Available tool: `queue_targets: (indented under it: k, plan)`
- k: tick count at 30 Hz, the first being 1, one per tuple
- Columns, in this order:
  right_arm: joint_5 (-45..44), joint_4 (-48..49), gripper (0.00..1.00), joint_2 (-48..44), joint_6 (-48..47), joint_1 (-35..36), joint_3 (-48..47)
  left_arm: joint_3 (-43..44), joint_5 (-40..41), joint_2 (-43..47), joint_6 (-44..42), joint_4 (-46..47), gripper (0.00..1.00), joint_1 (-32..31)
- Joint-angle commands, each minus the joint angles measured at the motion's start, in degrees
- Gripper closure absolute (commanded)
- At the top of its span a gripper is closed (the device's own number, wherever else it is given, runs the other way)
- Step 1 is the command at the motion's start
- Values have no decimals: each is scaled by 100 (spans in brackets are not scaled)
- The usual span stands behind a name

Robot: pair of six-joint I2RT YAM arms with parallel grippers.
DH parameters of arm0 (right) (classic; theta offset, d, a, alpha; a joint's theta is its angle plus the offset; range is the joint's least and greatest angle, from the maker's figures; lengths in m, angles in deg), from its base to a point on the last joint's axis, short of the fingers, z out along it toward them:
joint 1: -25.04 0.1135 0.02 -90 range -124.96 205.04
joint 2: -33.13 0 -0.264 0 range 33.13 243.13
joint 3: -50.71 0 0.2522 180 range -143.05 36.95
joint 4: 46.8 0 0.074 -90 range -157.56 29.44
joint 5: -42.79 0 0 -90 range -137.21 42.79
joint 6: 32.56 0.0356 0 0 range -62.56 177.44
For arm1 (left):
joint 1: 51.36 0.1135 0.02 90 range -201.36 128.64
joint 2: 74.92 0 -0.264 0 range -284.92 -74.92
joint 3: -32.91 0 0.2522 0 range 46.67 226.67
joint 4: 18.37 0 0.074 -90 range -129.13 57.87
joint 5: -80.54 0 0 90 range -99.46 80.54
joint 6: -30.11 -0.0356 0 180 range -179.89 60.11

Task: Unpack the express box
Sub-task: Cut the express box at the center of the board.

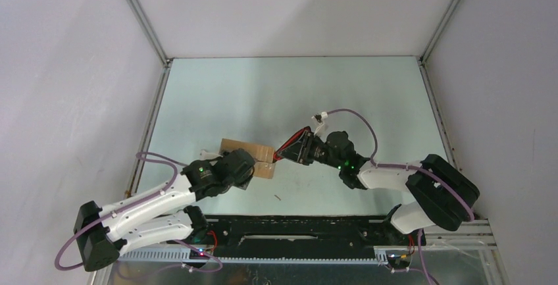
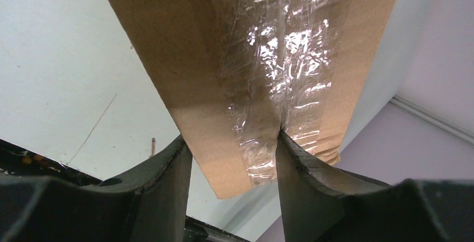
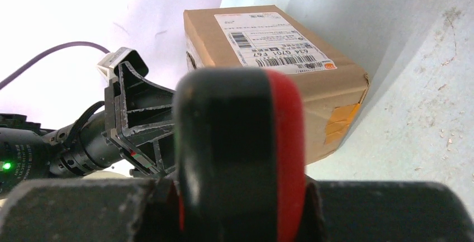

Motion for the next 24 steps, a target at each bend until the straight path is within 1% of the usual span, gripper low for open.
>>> queue_targets:
  k: [1,7,16,18,24]
  plan:
    - [-90,-59,100,172,190,-309,235,-207,-58,-18,1969,-240,100,-34]
    - [-295,-115,100,102,367,8,306,-269,21,10,2188,-19,100,-31]
    - [-1378,-151,100,-40,599,741,530,-122,246,-220,2506,473,100,-30]
    - [-1506,-69,100,-79,652,672,666,-79,341,-207,2539,368,100,-30]
    - [-1269,178,100,-124,652,1,930,-261,431,44,2717,278,100,-30]
